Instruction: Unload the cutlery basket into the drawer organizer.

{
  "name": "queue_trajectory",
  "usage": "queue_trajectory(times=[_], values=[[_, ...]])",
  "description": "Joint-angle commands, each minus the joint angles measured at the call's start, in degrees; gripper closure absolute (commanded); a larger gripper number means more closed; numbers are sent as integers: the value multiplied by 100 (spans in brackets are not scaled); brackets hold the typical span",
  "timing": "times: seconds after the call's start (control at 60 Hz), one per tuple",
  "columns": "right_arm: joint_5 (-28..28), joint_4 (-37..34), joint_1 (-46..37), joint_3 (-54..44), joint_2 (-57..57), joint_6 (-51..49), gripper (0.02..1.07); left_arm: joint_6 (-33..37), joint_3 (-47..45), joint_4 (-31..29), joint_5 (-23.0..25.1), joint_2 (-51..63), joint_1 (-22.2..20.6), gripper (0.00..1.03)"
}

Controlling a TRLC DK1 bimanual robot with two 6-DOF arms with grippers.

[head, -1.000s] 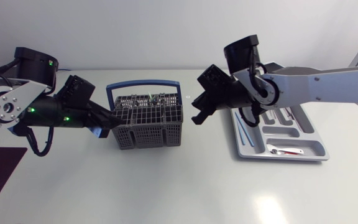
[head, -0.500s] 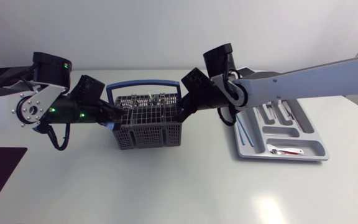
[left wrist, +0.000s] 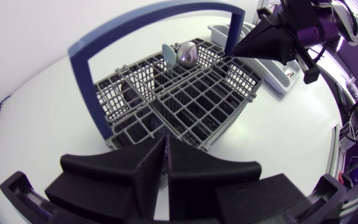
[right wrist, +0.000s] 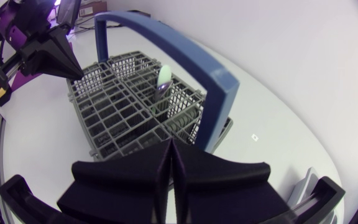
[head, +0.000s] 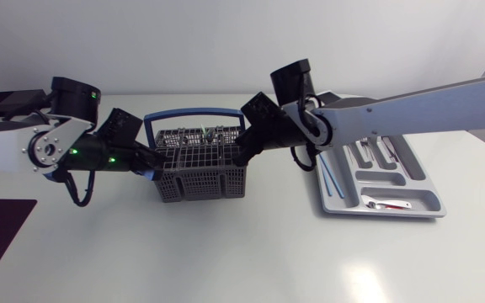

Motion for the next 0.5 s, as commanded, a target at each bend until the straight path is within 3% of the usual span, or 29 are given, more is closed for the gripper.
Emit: queue_trajectory(times=[0.0, 0.133, 0.217, 0.483], values=[[-48, 22, -106, -213, -553, 183, 101, -77, 108, -216, 1, -544, 106, 82], [-127, 39, -343, -407, -869, 192, 101, 107, -59, -532, 27, -869, 255, 80], [-162, 110, -545, -433, -869, 192, 101, 318, -226, -699, 27, -931, 299, 74], [-566, 277, -879, 191, -236, 579, 101, 845, -824, -805, 54, -975, 370, 74]])
